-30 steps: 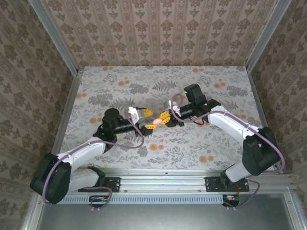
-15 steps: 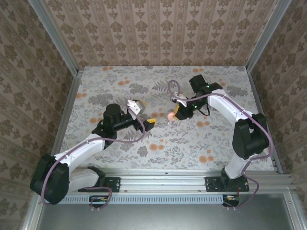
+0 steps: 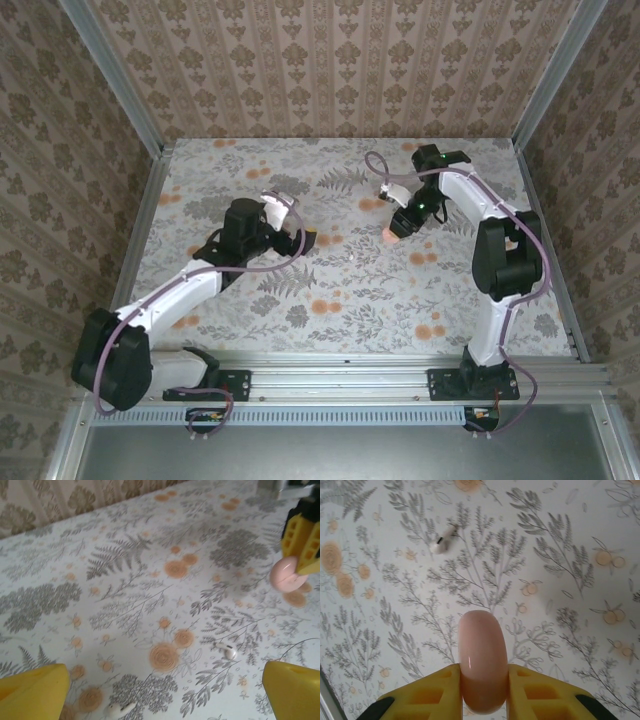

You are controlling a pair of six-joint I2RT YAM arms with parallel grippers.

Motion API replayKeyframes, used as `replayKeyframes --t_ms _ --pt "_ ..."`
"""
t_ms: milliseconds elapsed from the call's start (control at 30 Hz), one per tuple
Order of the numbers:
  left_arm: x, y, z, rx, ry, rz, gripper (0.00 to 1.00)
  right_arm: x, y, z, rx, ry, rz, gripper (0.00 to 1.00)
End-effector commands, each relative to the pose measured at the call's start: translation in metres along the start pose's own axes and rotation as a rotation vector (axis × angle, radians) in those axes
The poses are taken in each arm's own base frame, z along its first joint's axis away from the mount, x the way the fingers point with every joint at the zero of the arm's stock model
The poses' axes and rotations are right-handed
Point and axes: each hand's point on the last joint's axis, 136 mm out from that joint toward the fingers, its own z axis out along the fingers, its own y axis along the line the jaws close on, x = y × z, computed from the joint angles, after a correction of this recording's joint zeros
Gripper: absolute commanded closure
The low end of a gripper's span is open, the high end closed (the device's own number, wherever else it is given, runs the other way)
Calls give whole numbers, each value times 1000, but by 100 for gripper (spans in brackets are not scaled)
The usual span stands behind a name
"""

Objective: Insert wireless bluetooth earbuds into charging case

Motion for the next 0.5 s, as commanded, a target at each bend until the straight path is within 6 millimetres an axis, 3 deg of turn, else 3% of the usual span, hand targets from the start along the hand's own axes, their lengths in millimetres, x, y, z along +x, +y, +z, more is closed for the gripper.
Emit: replayKeyframes --t_ms 0,467 --pt "12 12 0 -54 95 -55 0 11 -19 -3 38 71 75 75" --pt "9 19 3 -25 118 -47 0 22 -56 10 -7 159 152 75"
